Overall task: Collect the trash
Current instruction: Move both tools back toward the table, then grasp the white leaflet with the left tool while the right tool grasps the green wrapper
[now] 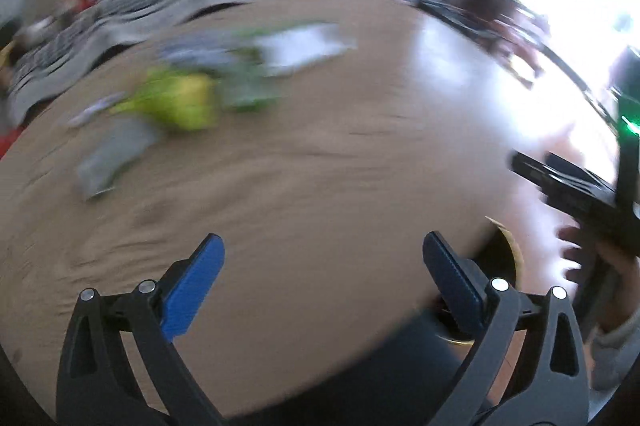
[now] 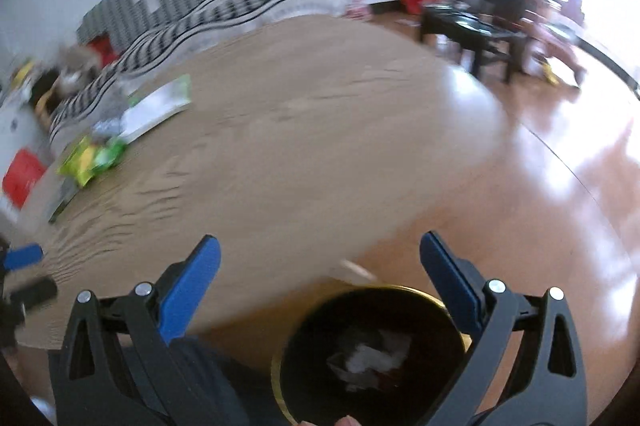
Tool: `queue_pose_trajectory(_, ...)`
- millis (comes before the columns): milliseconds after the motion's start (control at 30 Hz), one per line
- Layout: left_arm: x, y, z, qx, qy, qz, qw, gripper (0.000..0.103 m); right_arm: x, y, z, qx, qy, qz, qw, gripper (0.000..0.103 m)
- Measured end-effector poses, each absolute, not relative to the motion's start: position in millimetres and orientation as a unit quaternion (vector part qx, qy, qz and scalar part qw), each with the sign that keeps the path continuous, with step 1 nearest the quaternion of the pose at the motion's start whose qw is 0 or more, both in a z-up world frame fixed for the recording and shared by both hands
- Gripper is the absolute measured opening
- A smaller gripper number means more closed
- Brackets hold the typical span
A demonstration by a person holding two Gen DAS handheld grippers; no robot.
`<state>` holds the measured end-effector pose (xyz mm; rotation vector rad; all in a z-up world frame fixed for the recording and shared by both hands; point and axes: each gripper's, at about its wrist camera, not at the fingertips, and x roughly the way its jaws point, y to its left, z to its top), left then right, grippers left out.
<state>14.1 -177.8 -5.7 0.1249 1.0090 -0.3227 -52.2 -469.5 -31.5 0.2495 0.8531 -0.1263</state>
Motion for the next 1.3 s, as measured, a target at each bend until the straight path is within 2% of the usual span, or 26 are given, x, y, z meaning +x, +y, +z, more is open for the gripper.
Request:
queue_pose_trajectory(200,53.5,-68.3,-11.6,0.047,0.486,-0.035,0.872,0.096,9.7,-395.1,-18.4,0.072,0.418,-0.012,0.906,0.096)
queue_pose_trajectory(367,87.5,-29.8,-26.8,0.06,0.51,-0.016,0.858,0.096,58.6,-348.9,2.9,0.046,0.407,0.006,0.912,0.096)
queue_pose_trajectory(700,125.9,-29.5,-39.3,0.1,0.513,-0.058,0.85,0.097,124.2,-276.2,-13.4,0.014,0.439,0.032,0.898,0.096)
queue_pose_trajectory(900,150.9,-33.0,-49.2,0.132,0.517,-0.084,0.842,0.097,144.6,-265.2,-32.5,0.013,0.456,0.023,0.89,0.096)
queue_pose_trajectory(1033,159.1,-33.7,-50.9,0.12,0.513,-0.105,0.844,0.097,148.5,-262.4,-44.8,0.014,0.468,0.032,0.883,0.096)
queue_pose_trajectory(1133,163.0,-34.7,-53.4,0.104,0.514,-0.119,0.843,0.097,149.6,-262.9,-51.1,0.016,0.473,0.033,0.88,0.091)
queue_pose_trajectory(1300,165.9,-37.9,-55.2,0.092,0.504,-0.137,0.848,0.097,147.8,-263.4,-52.6,0.01,0.465,0.031,0.885,0.091)
